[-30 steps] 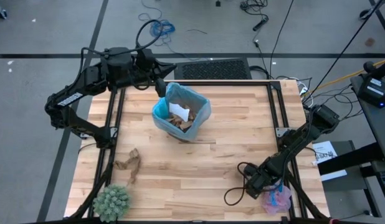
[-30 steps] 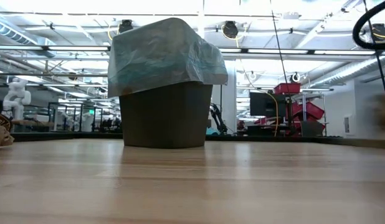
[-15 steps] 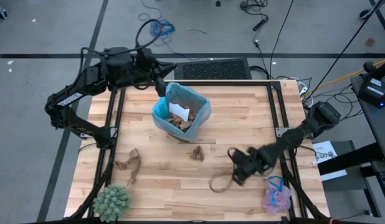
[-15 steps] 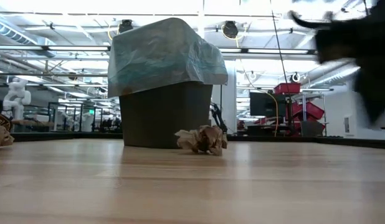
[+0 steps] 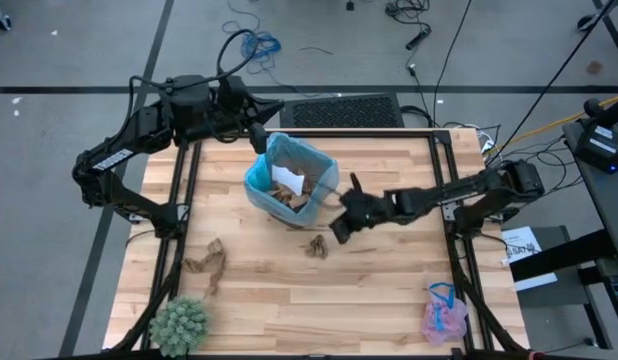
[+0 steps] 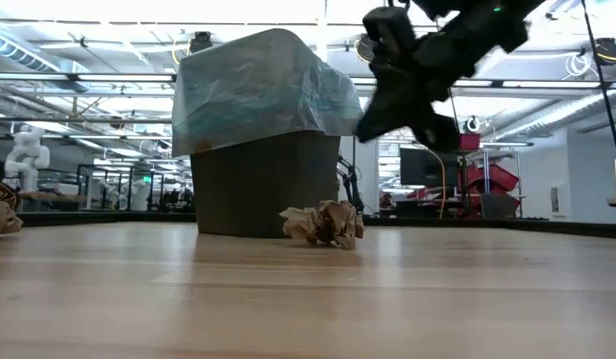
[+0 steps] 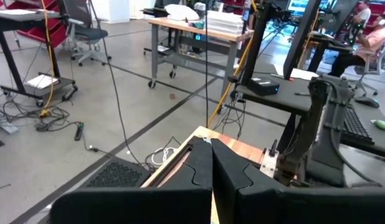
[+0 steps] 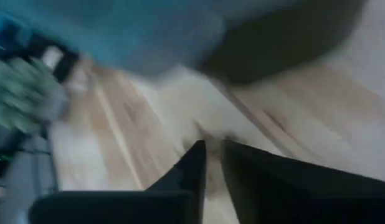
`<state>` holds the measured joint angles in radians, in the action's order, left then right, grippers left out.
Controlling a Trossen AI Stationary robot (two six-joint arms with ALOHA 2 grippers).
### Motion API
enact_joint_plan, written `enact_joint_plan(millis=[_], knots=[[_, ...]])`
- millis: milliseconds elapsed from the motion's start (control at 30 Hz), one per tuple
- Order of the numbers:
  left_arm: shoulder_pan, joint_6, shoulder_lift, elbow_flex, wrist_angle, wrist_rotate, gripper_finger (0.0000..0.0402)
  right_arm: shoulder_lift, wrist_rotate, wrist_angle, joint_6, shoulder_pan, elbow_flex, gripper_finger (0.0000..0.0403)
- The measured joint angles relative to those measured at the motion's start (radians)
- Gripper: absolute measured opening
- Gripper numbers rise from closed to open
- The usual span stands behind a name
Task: Pick and place trash into bin
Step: Put the brown paper into the brown trash bin
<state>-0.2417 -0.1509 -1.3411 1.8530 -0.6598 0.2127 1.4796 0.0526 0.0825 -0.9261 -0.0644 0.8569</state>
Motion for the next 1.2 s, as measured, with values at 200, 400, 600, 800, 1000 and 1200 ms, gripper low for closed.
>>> enact_joint_plan(millis=[200,400,600,800,1000,1200], knots=[[0.000,0.000,0.000,0.000,-0.003,0.000,0.0000,0.054,-0.091,-0.054,-0.012,0.033,0.002,0.0128],[0.000,0.007,0.000,0.000,-0.004,-0.015,0.0000,0.158,-0.113,-0.140,-0.092,0.008,0.012,0.0192],[0.000,0.008,0.000,0.000,-0.007,-0.023,0.0000,0.309,-0.111,-0.078,-0.087,-0.024,0.100,0.0195],[0.000,0.008,0.000,0.000,-0.015,-0.026,0.0000,0.430,-0.099,-0.004,-0.132,-0.022,0.156,0.0181],[0.000,0.009,0.000,0.000,-0.037,-0.026,0.0000,0.455,-0.076,-0.004,-0.128,-0.017,0.166,0.0110],[0.000,0.011,0.000,-0.001,-0.038,-0.026,0.0000,0.369,-0.072,0.018,-0.045,-0.027,0.158,0.0038]])
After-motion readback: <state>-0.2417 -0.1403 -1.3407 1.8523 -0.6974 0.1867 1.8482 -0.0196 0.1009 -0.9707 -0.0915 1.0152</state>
